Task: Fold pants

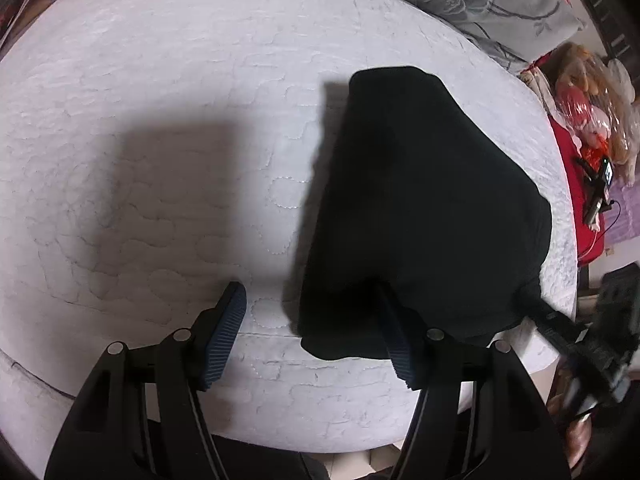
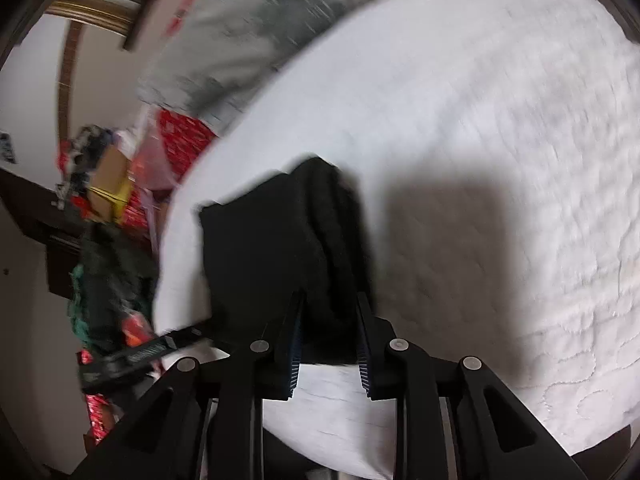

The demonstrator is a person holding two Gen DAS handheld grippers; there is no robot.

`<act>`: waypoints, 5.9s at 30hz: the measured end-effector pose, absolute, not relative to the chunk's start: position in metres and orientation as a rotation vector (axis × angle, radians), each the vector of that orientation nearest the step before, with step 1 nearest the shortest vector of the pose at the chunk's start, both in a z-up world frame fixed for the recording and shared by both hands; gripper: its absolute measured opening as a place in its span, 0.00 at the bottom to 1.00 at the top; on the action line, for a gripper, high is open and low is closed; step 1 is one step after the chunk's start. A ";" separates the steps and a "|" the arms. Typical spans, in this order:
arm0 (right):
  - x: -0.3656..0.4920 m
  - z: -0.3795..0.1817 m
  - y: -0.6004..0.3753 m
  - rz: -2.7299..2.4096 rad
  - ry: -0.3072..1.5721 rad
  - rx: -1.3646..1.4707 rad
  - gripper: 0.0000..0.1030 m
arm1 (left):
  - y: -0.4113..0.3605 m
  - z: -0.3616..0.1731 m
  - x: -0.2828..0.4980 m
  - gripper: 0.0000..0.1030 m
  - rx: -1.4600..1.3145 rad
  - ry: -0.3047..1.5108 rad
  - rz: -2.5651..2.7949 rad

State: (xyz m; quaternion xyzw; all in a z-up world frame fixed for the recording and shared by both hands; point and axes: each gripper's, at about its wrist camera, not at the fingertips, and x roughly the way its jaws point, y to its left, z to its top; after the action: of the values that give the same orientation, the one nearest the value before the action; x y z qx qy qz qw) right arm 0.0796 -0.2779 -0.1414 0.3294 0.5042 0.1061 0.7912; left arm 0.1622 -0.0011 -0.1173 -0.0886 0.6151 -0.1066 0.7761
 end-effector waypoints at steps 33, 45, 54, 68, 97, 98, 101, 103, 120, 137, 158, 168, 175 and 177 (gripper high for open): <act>0.129 -0.154 -0.281 0.361 1.037 0.797 0.38 | -0.019 -0.110 0.205 0.72 -0.120 1.296 -0.426; 0.109 -0.128 -0.270 0.364 1.049 0.744 0.29 | 0.006 -0.088 0.176 0.22 -0.334 1.286 -0.509; 0.132 -0.112 -0.251 0.376 1.031 0.728 0.29 | 0.023 -0.078 0.191 0.22 -0.370 1.263 -0.445; 0.236 -0.111 -0.206 0.364 1.024 0.662 0.30 | 0.054 -0.079 0.278 0.22 -0.361 1.263 -0.246; 0.165 -0.090 -0.244 0.168 1.051 0.513 0.60 | 0.066 -0.090 0.201 0.61 -0.265 1.267 0.007; 0.158 -0.089 -0.241 0.153 1.057 0.491 0.61 | 0.066 -0.089 0.195 0.61 -0.254 1.258 0.024; 0.140 -0.087 -0.231 0.125 1.066 0.435 0.67 | 0.064 -0.086 0.180 0.61 -0.212 1.229 0.076; 0.130 -0.085 -0.226 0.120 1.066 0.407 0.70 | 0.059 -0.086 0.171 0.61 -0.173 1.220 0.098; 0.058 -0.046 -0.227 -0.022 0.872 0.219 0.87 | 0.018 -0.068 0.120 0.61 -0.033 1.066 0.136; 0.009 -0.027 -0.213 -0.024 0.707 0.103 0.97 | 0.009 -0.058 0.077 0.61 -0.012 0.959 0.117; 0.020 -0.033 -0.211 -0.149 0.770 0.023 1.00 | -0.008 -0.051 0.062 0.61 0.062 0.907 0.081; 0.017 -0.035 -0.224 -0.179 0.777 0.056 1.00 | -0.016 -0.049 0.051 0.61 0.035 0.904 0.033; 0.016 -0.039 -0.225 -0.179 0.794 0.062 1.00 | -0.024 -0.047 0.049 0.61 0.029 0.915 -0.022; 0.016 -0.040 -0.225 -0.179 0.797 0.062 1.00 | -0.025 -0.047 0.049 0.61 0.024 0.919 -0.034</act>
State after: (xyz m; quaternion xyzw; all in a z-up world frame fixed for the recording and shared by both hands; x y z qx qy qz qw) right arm 0.0158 -0.2252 -0.0396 0.0300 0.3872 -0.0870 0.9174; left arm 0.0491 -0.0255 -0.0470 0.0114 0.4436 -0.0165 0.8960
